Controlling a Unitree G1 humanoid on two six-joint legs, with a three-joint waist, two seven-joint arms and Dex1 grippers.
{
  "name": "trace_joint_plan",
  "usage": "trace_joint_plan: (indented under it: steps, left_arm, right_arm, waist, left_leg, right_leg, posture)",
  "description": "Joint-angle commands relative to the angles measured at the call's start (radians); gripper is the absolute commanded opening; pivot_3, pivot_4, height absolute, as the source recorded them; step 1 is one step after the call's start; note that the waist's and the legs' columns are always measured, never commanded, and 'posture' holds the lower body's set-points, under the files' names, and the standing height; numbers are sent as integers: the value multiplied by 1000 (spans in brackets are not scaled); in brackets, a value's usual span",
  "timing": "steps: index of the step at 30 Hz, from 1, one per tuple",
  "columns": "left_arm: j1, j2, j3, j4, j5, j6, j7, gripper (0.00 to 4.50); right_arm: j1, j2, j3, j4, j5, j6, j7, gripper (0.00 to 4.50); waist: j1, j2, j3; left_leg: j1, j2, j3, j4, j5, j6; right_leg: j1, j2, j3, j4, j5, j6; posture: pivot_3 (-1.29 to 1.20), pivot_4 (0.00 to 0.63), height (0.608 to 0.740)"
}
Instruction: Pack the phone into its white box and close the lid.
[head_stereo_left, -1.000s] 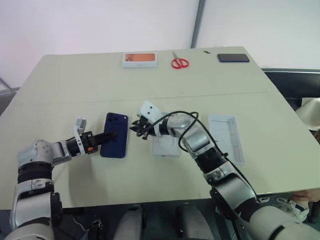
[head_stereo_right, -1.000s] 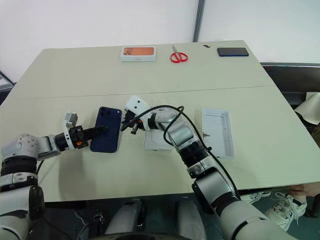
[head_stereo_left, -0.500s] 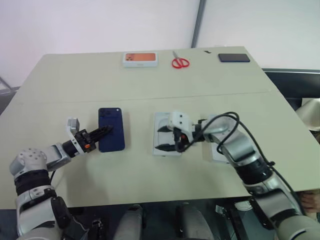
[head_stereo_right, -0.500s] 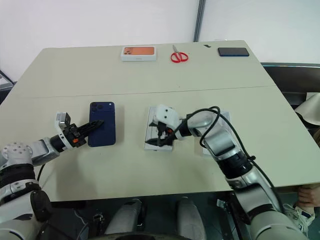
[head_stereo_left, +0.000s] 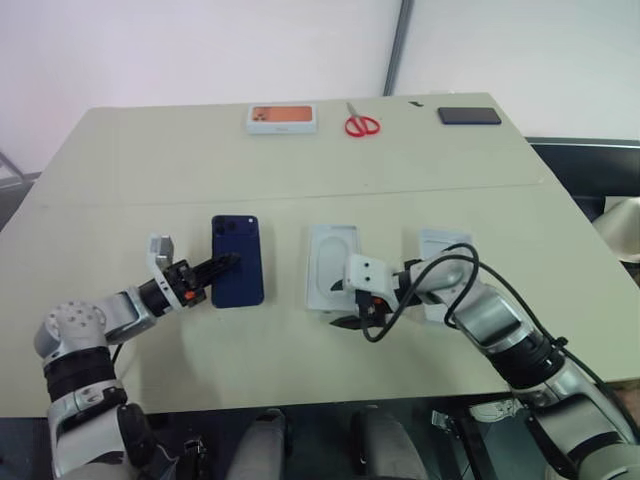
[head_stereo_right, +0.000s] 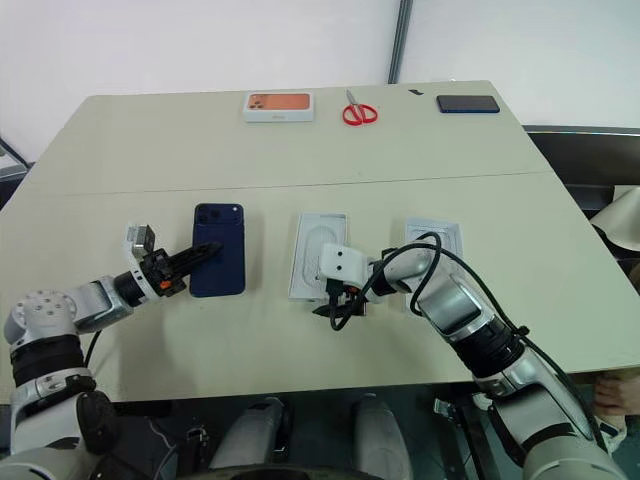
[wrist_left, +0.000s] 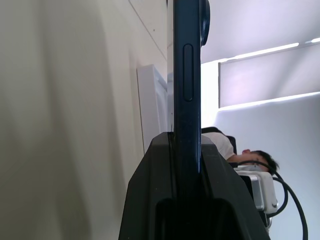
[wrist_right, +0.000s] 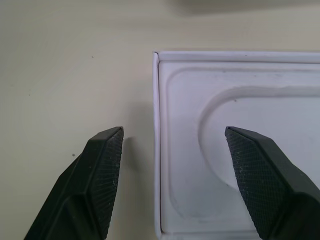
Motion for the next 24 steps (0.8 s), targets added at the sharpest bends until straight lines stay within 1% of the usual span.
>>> trace_joint_plan:
  steps: [1, 2, 14, 21, 24]
  left_arm:
    - [-11, -2, 13, -56, -48, 1, 13, 0]
    - [-11, -5, 12, -60, -51, 2, 20, 0]
    - [-32, -11, 21, -87, -105, 26, 83, 0]
    - [-45, -7, 13, -62, -118, 16, 98, 0]
    - [-54, -8, 17, -52, -124, 22, 102, 0]
  right_arm:
    - [-13, 8, 4, 5, -14, -26, -8, 1984]
    - [-14, 9, 8, 11, -24, -35, -14, 1563]
    - [7, 41, 36, -6, -30, -41, -11, 1563]
    - [9, 143, 76, -18, -28, -17, -46, 1563]
    - [-3, 192, 95, 2, -53, -5, -87, 1563]
  waist:
    - [1, 0, 0]
    - [1, 0, 0]
    - [0, 0, 0]
    - [-7, -1, 0]
    - [-7, -1, -1]
  left_leg:
    - [0, 0, 0, 0, 0, 0]
    - [0, 0, 0, 0, 0, 0]
    - [0, 0, 0, 0, 0, 0]
    - [0, 0, 0, 0, 0, 0]
    - [1, 0, 0, 0, 0, 0]
  right_leg:
    - [0, 0, 0, 0, 0, 0]
    - [0, 0, 0, 0, 0, 0]
    - [1, -1, -1, 0, 0, 0]
    - [0, 1, 0, 0, 0, 0]
    - [0, 2, 0, 0, 0, 0]
  posture:
    - [0, 150, 740]
    - [0, 150, 740]
    - [0, 150, 740]
    - [0, 150, 740]
    - [0, 150, 740]
